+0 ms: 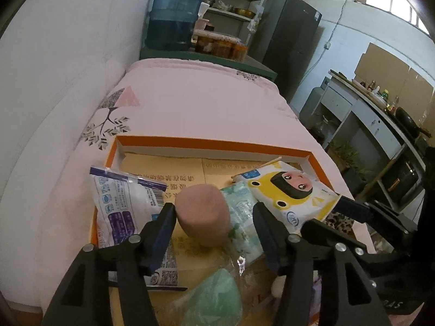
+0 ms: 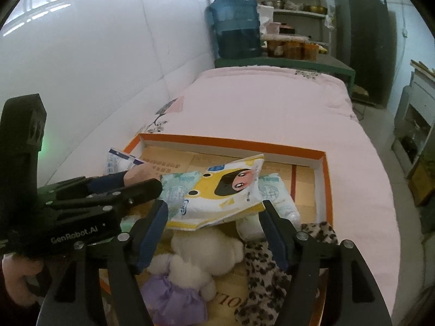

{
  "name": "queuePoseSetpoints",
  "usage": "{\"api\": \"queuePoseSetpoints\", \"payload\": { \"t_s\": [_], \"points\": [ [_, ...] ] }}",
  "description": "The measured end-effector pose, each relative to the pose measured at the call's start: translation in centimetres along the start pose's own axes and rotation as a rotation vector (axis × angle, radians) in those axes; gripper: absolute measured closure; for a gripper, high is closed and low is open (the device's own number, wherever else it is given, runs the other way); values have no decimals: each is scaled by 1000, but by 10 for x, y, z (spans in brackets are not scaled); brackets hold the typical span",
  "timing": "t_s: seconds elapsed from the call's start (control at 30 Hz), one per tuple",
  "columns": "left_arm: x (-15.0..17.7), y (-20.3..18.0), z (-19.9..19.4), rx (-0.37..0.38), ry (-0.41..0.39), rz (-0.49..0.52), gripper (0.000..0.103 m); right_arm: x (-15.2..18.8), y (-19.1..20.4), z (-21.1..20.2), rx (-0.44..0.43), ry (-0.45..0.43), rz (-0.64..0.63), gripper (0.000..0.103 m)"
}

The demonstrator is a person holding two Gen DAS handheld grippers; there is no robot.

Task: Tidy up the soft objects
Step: 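Open both tools to release the wipes pack and pink sponge in the tray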

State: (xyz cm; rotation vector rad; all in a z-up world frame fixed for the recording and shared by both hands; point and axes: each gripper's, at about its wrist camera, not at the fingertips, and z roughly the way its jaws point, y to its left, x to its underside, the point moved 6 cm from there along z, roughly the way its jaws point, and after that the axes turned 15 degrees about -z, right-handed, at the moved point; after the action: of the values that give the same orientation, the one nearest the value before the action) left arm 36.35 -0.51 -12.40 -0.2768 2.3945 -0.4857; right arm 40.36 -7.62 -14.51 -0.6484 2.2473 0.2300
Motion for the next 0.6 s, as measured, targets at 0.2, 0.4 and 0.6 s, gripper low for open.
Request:
{"api": "queuePoseSetpoints", "payload": {
  "t_s": [0.2,0.4,0.6],
  "points": [
    [-2,-2,-20,1,-43,-4,44,6,3,-17,-4,-18,27,32],
    [-3,-5,-48,32,-84,-20,44,11,10,-37,-13,-40,52,32],
    [0,-8,-75,49,-116,-29,44,15,20,-55,-15,-51,56,32]
  ]
}}
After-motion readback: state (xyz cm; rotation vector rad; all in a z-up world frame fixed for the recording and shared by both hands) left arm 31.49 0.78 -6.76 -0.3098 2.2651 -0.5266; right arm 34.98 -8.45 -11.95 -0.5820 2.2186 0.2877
